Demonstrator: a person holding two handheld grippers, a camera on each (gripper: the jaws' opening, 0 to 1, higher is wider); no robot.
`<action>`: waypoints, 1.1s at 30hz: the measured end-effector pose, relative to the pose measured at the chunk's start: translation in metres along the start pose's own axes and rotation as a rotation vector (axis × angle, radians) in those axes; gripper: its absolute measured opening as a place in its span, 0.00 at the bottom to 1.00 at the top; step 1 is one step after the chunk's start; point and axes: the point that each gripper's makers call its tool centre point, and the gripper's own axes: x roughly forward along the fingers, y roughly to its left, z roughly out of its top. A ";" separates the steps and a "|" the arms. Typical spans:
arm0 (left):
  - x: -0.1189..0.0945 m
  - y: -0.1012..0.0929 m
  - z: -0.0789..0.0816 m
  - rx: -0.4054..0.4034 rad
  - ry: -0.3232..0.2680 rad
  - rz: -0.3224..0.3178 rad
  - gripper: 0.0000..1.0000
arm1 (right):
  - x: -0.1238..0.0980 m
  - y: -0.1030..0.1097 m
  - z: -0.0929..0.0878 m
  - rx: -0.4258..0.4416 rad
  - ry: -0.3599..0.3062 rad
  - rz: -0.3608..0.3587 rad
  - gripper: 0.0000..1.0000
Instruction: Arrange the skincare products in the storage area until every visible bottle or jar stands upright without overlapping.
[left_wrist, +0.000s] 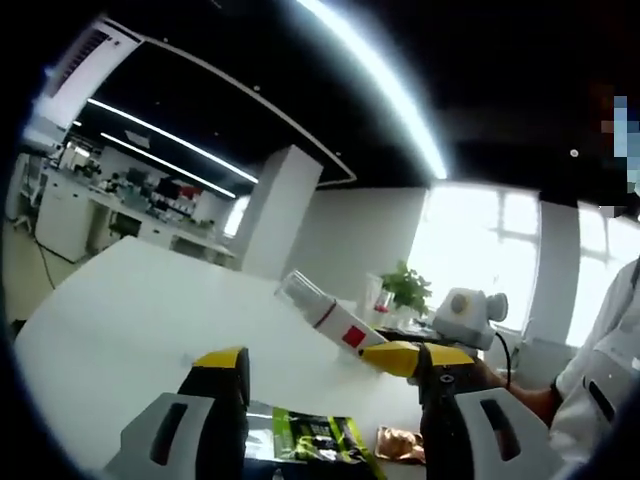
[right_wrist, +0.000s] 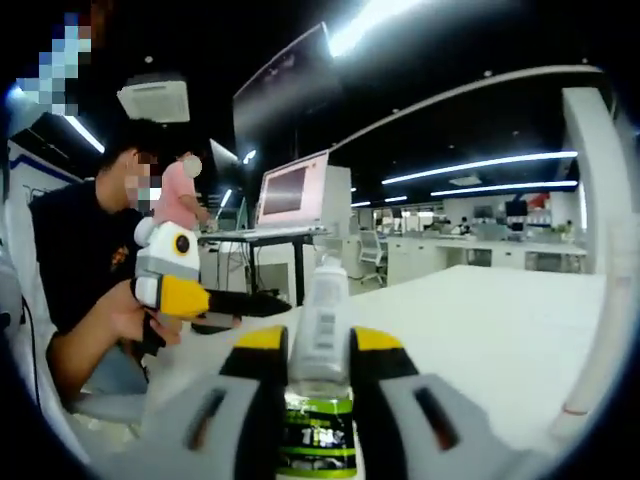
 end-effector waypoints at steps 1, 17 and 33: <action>0.000 -0.001 0.000 -0.001 -0.001 -0.003 0.67 | 0.000 0.002 0.000 -0.001 -0.002 0.003 0.22; 0.001 -0.009 0.004 -0.040 -0.058 -0.029 0.56 | 0.000 0.029 0.002 -0.019 -0.026 0.085 0.22; -0.002 -0.011 0.008 -0.050 -0.089 -0.051 0.40 | 0.000 0.043 -0.002 -0.045 -0.015 0.133 0.22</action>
